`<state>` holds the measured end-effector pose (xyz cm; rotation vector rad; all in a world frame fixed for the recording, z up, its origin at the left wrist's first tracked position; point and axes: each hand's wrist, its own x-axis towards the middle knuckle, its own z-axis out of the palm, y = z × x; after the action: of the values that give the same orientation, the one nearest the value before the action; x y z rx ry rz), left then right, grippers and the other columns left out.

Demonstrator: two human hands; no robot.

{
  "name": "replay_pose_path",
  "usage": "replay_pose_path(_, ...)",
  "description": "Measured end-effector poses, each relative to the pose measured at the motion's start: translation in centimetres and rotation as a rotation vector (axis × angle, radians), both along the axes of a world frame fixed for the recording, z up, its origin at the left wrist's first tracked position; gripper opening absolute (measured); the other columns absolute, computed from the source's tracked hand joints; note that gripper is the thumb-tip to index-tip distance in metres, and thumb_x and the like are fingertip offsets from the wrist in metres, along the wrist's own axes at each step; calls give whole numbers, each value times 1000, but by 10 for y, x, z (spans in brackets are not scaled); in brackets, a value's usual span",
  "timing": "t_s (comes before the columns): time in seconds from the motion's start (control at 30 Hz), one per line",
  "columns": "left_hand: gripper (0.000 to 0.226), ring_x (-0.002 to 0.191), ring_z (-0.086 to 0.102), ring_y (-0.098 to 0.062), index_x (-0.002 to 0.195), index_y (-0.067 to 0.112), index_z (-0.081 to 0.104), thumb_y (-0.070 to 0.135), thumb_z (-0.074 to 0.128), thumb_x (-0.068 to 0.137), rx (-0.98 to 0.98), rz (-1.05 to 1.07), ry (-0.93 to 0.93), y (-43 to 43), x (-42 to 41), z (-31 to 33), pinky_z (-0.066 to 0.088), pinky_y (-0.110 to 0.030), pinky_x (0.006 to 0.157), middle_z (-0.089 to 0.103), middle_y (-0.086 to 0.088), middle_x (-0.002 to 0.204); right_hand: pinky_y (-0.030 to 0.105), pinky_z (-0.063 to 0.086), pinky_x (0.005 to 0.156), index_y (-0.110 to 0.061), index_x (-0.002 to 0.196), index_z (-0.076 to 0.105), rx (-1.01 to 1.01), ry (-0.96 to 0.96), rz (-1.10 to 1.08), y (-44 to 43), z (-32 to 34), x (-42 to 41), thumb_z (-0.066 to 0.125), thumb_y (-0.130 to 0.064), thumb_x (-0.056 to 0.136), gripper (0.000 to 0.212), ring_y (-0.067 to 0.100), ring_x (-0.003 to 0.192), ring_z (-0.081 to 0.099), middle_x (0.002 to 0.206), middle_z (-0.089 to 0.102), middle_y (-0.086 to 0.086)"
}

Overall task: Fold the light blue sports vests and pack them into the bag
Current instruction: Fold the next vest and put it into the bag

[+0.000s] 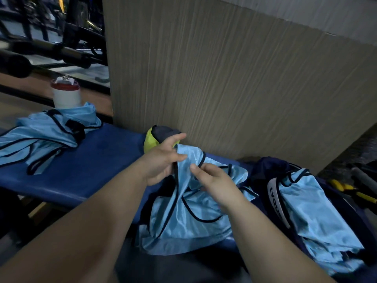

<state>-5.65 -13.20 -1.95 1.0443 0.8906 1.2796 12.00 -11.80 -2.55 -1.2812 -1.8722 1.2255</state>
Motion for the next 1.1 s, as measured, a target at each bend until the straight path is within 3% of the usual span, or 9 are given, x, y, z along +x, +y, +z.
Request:
replay_pose_path(0.07, 63, 89, 68, -16, 139, 30, 39, -12, 47, 93, 22, -47, 30, 0, 0, -2, 57, -28, 77, 67, -12, 102, 38, 48, 82, -9, 92, 61, -115, 180, -26, 2, -6, -5, 75, -60, 73, 55, 19, 84, 61, 87, 66, 9)
replay_pose_path(0.13, 65, 89, 69, -15, 139, 32, 38, -11, 50, 92, 39, -23, 93, 0, -1, -1, 57, -28, 80, 70, -9, 98, 38, 52, 83, -3, 101, 66, -118, 341, -87, 5, -6, -4, 72, -37, 85, 39, 26, 90, 68, 98, 73, 15)
replay_pose_path(0.27, 52, 97, 67, -20, 135, 21, 46, -2, 60, 91, 19, 168, 120, 2, -7, -1, 58, -32, 83, 68, -14, 106, 45, 53, 81, -13, 89, 66, 1, 368, -165, 10, -7, 2, 72, -27, 89, 15, 24, 78, 62, 83, 66, 9)
replay_pose_path(0.47, 35, 75, 68, -6, 120, 11, 57, -4, 63, 88, 19, 344, 42, 3, -3, 1, 58, -23, 72, 64, -1, 87, 52, 51, 79, -26, 94, 66, -12, 382, -195, 6, -8, -1, 68, -40, 80, 20, 27, 79, 55, 83, 58, 11)
replay_pose_path(0.53, 30, 83, 63, -10, 112, 19, 63, 5, 69, 86, 30, 423, 134, 7, -3, -3, 54, -31, 86, 60, 3, 89, 48, 50, 79, -27, 93, 67, -15, 410, -189, 4, -9, -2, 66, -35, 87, 11, 26, 80, 55, 84, 59, 10)
replay_pose_path(0.63, 37, 103, 54, -3, 105, 39, 64, 37, 80, 71, 155, 482, 395, 6, -2, -6, 43, -16, 90, 54, 9, 110, 46, 49, 79, -24, 95, 67, 1, 449, -190, 2, -8, -2, 62, -33, 92, 12, 25, 82, 53, 88, 58, 10)
replay_pose_path(0.77, 63, 119, 40, 18, 118, 45, 56, 37, 88, 64, 264, 164, 663, -2, 0, -4, 30, -8, 98, 50, 26, 127, 38, 50, 77, -19, 99, 66, 8, 455, -202, 1, -5, 0, 57, -25, 98, 11, 22, 80, 55, 84, 58, 7)
replay_pose_path(1.0, 4, 76, 60, 4, 93, 22, 67, 22, 63, 93, 152, 332, 532, -1, 5, -3, 45, -8, 70, 66, 8, 84, 11, 46, 62, -25, 101, 61, 117, 297, -273, 10, -6, 15, 62, -23, 95, 7, 10, 74, 58, 82, 66, 0)
replay_pose_path(1.1, 24, 89, 69, -6, 105, 17, 69, 35, 57, 96, 28, 284, 299, -3, 3, -2, 52, -15, 71, 74, 8, 95, 22, 50, 65, -26, 105, 56, 260, 21, -461, 27, -10, 39, 62, -27, 94, 13, 14, 78, 61, 88, 64, -8)
